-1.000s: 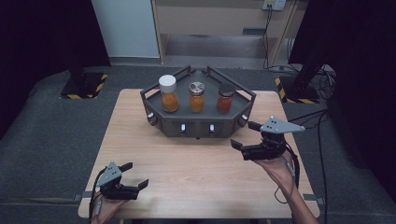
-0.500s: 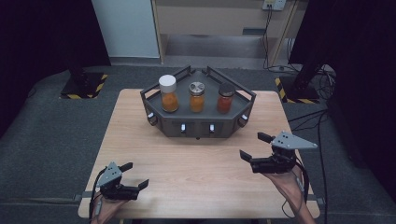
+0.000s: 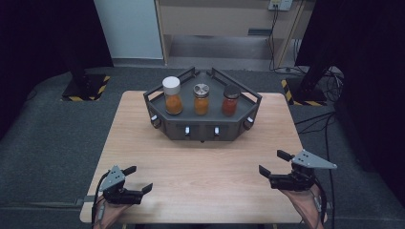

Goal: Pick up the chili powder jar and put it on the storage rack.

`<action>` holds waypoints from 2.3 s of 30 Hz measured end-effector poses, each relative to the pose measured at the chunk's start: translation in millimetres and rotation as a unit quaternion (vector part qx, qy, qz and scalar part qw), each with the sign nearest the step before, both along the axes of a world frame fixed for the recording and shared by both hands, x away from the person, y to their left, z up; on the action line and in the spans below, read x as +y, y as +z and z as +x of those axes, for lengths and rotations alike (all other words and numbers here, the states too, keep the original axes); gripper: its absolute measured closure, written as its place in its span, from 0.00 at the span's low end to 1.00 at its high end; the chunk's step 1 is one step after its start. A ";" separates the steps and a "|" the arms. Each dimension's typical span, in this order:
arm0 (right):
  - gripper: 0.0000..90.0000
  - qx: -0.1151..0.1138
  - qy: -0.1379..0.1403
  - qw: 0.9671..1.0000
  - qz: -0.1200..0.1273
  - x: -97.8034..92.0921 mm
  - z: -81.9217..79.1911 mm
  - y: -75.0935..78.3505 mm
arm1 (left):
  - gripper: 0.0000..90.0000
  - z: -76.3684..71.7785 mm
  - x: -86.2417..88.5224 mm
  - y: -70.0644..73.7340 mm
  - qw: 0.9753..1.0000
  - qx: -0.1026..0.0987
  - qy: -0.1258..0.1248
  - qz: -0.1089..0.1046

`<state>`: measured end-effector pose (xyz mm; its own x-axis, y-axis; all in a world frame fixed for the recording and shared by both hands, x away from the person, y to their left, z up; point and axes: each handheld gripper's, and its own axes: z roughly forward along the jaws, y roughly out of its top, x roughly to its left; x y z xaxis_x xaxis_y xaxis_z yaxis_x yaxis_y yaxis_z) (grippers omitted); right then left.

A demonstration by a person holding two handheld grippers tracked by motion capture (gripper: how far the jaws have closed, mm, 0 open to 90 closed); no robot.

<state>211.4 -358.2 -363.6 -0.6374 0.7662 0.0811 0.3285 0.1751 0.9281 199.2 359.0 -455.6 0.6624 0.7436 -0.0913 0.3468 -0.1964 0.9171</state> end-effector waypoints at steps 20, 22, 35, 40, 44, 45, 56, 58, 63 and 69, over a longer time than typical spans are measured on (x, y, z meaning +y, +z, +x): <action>0.11 0.027 -0.027 0.999 0.007 -14.7 -15.4 -49.1 | 0.04 0.7 0.3 0.1 1.000 0.002 0.000 0.001; 0.11 0.025 -0.027 0.999 0.004 -13.7 -16.0 -52.2 | 0.04 0.4 0.4 0.3 1.000 0.002 0.000 0.001; 0.11 0.021 -0.018 1.000 -0.005 -12.7 -14.6 -61.4 | 0.04 1.1 -0.5 0.7 1.000 0.001 -0.005 0.003; 0.11 0.023 -0.014 1.000 -0.011 -10.5 -12.7 -62.7 | 0.04 1.4 -0.7 0.6 1.000 0.001 -0.007 0.003; 0.11 0.020 -0.018 1.000 -0.016 -8.6 -13.5 -63.0 | 0.04 1.2 -0.8 0.5 1.000 0.000 -0.007 0.003; 0.11 0.018 -0.019 1.000 -0.016 -8.7 -14.0 -63.3 | 0.05 1.2 -0.8 0.4 1.000 -0.001 -0.007 0.003; 0.11 0.005 -0.047 0.999 -0.004 -12.7 -16.3 -68.8 | 0.05 -0.6 0.3 0.4 1.000 -0.005 0.000 -0.001; 0.11 0.004 -0.050 0.999 -0.003 -13.0 -16.2 -69.2 | 0.05 -0.8 0.3 0.5 1.000 -0.006 -0.001 -0.002; 0.11 0.003 -0.051 0.999 -0.002 -13.2 -16.2 -69.7 | 0.05 -1.5 0.3 0.8 1.000 -0.007 -0.002 -0.001; 0.10 0.010 -0.051 0.999 0.002 -15.1 -14.5 -70.2 | 0.05 -1.0 0.5 0.7 1.000 -0.006 -0.003 -0.002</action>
